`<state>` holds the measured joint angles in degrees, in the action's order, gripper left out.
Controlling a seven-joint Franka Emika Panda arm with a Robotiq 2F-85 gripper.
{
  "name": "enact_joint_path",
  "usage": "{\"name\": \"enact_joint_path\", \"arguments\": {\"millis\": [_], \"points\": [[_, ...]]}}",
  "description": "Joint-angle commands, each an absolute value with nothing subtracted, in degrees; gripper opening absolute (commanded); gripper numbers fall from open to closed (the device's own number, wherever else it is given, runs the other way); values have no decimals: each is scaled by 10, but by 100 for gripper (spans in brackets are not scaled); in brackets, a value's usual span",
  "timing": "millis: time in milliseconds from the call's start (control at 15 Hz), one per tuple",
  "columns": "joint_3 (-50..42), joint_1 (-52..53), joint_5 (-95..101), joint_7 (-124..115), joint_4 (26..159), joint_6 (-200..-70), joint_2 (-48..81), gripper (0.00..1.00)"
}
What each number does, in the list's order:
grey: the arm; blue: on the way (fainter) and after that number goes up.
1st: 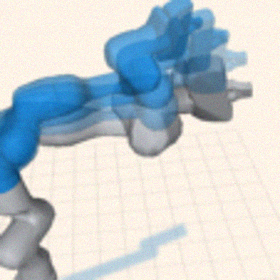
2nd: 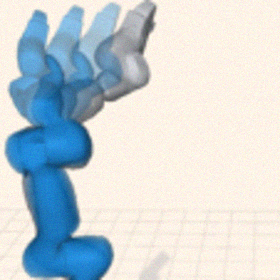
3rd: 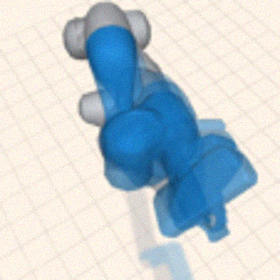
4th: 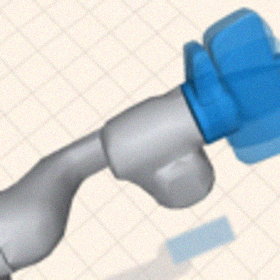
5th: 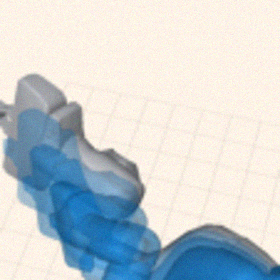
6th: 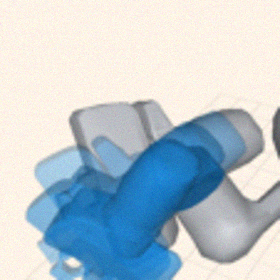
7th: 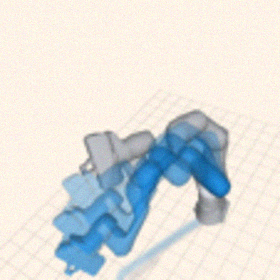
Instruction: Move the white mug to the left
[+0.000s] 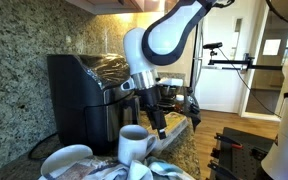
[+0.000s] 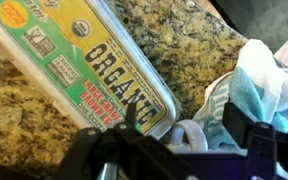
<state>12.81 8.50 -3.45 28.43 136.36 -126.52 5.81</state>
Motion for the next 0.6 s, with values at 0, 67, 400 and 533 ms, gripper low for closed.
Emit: {"name": "enact_joint_path", "arguments": {"millis": [0,67,400,533], "points": [[114,76,-48,292,1362,-1217,31,89],[107,72,-49,286,1362,-1207,27,89],[58,42,-39,244,1371,-1188,2,90],[37,26,-42,230,1370,-1191,-4,90]]}}
